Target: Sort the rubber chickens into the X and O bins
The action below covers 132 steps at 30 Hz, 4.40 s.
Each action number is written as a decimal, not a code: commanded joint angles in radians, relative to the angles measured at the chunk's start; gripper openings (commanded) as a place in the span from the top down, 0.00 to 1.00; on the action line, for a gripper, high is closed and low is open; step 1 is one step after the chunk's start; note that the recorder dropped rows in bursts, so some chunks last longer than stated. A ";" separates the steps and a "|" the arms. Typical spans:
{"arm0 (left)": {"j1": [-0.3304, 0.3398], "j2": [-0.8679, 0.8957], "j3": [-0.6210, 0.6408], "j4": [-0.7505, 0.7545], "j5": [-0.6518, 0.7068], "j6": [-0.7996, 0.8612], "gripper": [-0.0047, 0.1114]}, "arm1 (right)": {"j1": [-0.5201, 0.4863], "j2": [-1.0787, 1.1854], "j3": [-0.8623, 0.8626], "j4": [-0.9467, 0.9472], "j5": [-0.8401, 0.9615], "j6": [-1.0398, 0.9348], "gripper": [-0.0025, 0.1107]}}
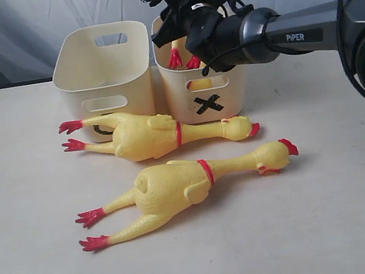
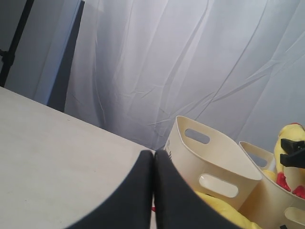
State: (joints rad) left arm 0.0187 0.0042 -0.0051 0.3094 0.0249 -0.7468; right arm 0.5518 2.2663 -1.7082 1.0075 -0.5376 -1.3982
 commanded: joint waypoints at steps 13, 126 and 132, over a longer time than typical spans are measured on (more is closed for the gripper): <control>-0.011 -0.004 0.005 0.004 -0.017 -0.001 0.96 | -0.004 -0.007 -0.008 0.011 -0.015 -0.006 0.41; -0.011 0.720 -0.492 1.435 -0.727 -1.211 0.96 | 0.007 -1.843 1.415 0.526 0.881 0.115 0.98; -0.011 0.803 -0.492 1.435 -0.782 -1.216 0.96 | 0.007 -1.843 1.415 0.518 0.860 0.115 0.98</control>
State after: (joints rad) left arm 0.0187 0.7966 -0.4913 1.7475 -0.7498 -1.9559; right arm 0.5620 0.4303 -0.2986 1.5311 0.3354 -1.2830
